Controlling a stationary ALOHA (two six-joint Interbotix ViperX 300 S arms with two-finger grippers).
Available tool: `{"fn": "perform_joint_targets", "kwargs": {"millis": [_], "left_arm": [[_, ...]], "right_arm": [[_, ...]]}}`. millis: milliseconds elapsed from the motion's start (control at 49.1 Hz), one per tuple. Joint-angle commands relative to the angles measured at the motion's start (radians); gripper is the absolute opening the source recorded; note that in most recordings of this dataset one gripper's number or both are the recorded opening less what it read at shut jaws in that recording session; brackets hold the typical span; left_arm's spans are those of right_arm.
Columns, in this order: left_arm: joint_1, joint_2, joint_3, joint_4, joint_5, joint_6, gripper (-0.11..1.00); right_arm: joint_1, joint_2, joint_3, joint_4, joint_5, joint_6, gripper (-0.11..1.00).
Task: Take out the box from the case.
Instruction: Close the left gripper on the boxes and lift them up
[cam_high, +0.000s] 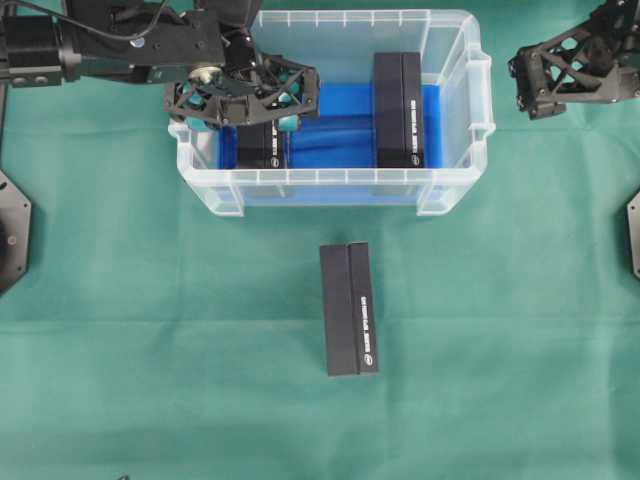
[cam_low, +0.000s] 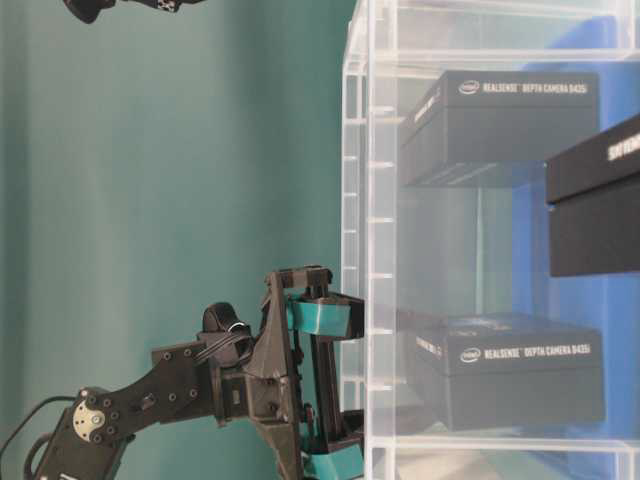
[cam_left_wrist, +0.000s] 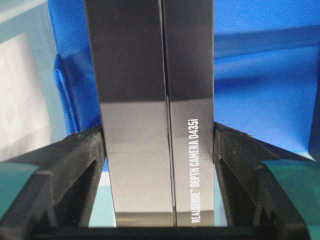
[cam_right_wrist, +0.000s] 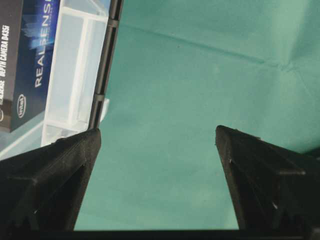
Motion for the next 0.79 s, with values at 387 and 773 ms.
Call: {"fn": "perform_joint_targets", "kwargs": {"millis": [387,773], "left_arm": [[-0.041,-0.060,-0.135,-0.005,0.153,0.002,0.61],[-0.043,-0.152,-0.270,-0.003,0.331,0.006,0.61]], "right_arm": [[0.003,-0.014,-0.009,0.000,-0.031,0.002,0.91],[0.003,-0.012,-0.009,0.000,-0.038,0.005,0.91]]}}
